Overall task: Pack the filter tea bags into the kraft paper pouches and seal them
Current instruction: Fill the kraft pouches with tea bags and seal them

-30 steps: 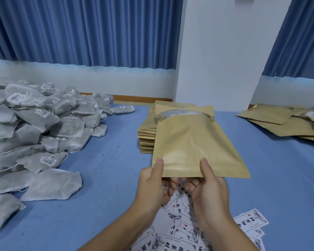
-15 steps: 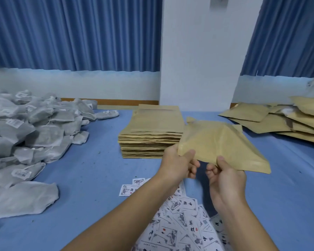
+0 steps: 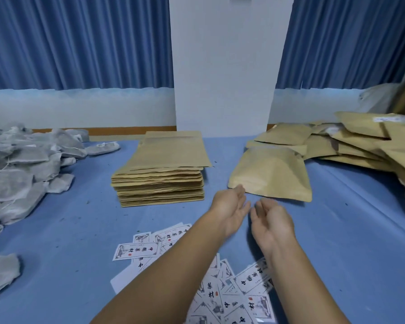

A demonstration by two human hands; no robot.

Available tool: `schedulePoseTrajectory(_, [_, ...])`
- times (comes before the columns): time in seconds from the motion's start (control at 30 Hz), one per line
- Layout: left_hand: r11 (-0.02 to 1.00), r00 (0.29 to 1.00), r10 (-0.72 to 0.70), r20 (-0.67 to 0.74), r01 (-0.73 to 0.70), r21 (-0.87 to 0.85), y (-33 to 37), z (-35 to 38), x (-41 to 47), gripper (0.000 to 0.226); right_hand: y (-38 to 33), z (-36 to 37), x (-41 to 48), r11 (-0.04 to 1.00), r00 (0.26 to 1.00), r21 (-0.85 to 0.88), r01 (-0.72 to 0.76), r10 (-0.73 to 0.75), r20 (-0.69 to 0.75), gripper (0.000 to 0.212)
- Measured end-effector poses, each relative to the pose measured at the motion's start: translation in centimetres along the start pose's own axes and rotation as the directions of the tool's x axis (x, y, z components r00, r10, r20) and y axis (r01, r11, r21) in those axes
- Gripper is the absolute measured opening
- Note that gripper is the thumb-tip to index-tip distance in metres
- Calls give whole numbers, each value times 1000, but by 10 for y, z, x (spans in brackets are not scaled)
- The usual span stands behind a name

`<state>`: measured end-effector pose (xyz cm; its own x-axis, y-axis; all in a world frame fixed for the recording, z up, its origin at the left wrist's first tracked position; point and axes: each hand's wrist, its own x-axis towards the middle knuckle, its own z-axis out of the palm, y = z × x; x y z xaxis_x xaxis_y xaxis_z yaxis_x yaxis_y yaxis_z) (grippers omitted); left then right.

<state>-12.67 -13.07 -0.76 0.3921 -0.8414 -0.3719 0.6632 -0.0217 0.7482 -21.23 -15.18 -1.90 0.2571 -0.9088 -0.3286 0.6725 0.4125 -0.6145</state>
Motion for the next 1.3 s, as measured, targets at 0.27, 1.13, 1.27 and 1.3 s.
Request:
schedulePoseTrajectory(0.27, [979,977,203,59,-200,-47,28,-37,-20,32,28,32,-9,931,952,-337,143,-36,304,49])
schedulePoseTrajectory(1.13, [-467,544,747,383,19,884,120,-199,-60,15,89,120,-29,-609,483,-333,720,95,871,20])
schedulePoseTrajectory(1.27, [-547,404,771,492,25,836,124,-205,-63,14,86,121,-25,-637,455,-287,715,113,883,23])
schedulePoseTrajectory(1.3, [-549,369,783,500,34,835,126,-205,-63,14,88,123,-23,-656,460,-282,700,112,881,25])
